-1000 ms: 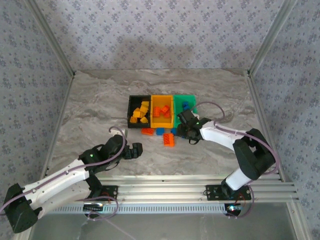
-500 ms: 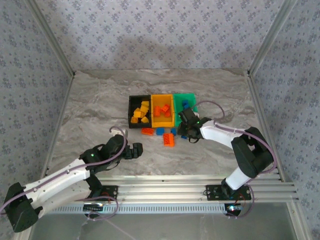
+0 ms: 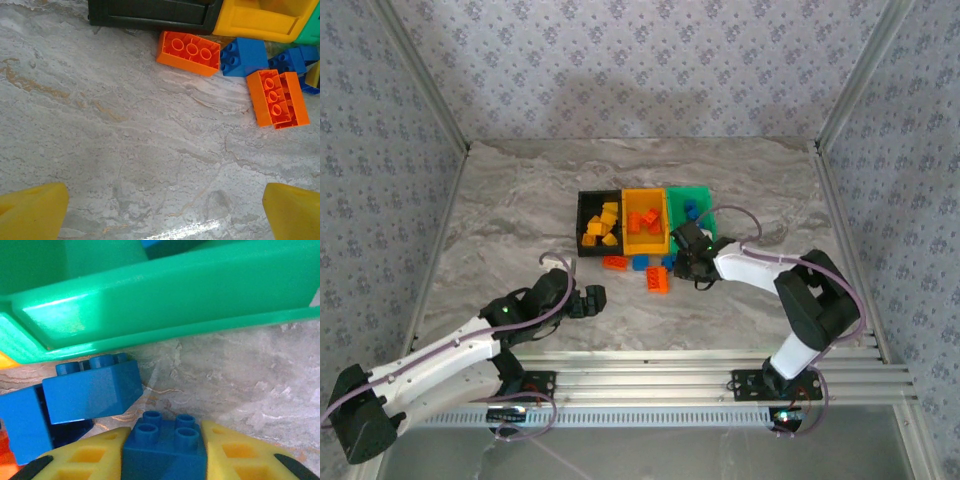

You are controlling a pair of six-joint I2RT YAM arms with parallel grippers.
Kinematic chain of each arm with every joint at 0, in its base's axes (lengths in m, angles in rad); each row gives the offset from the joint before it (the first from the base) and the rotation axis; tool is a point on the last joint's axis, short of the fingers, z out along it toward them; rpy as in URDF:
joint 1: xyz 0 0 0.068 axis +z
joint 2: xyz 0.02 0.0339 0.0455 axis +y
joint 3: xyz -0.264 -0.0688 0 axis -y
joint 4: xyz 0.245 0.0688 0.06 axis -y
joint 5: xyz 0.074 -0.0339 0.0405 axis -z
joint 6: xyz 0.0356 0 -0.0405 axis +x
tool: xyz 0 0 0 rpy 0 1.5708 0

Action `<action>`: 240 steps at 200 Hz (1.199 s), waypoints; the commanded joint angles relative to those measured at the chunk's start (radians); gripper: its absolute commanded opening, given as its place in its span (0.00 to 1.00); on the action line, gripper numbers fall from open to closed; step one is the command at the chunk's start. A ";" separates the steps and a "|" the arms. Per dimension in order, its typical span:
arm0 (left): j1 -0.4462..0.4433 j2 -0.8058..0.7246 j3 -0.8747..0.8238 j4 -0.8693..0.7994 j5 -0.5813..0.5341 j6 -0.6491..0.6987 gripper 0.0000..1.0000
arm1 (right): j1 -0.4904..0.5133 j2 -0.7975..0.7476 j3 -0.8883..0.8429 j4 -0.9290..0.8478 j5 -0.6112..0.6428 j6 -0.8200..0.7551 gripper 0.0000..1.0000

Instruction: Sort the legos into containers by color

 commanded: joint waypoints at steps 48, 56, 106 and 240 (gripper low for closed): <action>0.002 0.005 0.020 0.014 0.008 0.014 1.00 | 0.002 -0.228 0.094 -0.135 0.014 -0.047 0.35; 0.003 0.010 0.022 0.015 0.009 0.015 1.00 | -0.014 -0.219 0.124 -0.146 0.015 -0.056 0.35; 0.002 0.010 0.025 0.014 0.022 0.014 1.00 | -0.124 -0.009 0.366 -0.179 0.029 -0.097 0.36; 0.000 0.177 0.096 0.077 0.082 0.084 1.00 | -0.099 -0.007 0.462 -0.200 0.018 -0.096 0.73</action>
